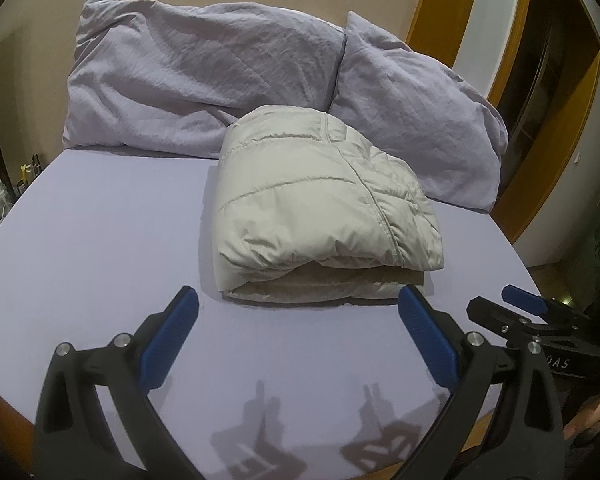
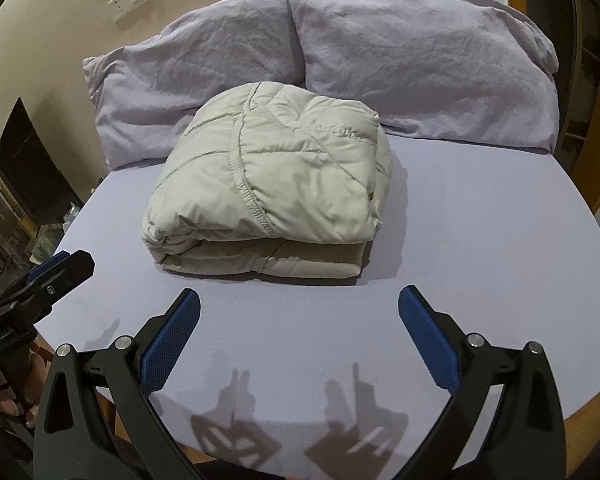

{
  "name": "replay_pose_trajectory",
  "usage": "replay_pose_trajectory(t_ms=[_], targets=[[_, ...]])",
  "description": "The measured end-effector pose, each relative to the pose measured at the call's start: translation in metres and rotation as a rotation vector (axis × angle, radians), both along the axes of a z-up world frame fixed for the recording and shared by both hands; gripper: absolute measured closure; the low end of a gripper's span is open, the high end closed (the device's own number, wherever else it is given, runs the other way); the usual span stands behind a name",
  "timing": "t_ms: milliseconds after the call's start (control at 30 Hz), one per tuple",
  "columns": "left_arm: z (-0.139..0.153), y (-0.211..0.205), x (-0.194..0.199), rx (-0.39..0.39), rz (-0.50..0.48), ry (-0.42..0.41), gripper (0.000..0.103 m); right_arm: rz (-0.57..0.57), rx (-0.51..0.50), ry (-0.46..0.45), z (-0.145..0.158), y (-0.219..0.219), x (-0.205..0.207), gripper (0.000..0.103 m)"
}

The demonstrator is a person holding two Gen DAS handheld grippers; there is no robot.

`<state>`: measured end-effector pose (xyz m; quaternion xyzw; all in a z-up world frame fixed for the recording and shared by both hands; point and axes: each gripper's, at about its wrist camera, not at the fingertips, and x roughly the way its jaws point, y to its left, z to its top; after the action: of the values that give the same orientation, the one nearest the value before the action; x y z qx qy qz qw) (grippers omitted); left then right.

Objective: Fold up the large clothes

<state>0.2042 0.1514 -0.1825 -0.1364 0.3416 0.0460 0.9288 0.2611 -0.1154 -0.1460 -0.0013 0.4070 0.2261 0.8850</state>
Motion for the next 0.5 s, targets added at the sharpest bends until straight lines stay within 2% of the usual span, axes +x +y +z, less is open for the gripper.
replay_pose_trajectory(t_ms=[500], targets=[[-0.0015,0.0,-0.0011,-0.002,-0.008,-0.009,0.003,-0.012,0.025,-0.003,-0.0002,0.0015,-0.0036,0.002]])
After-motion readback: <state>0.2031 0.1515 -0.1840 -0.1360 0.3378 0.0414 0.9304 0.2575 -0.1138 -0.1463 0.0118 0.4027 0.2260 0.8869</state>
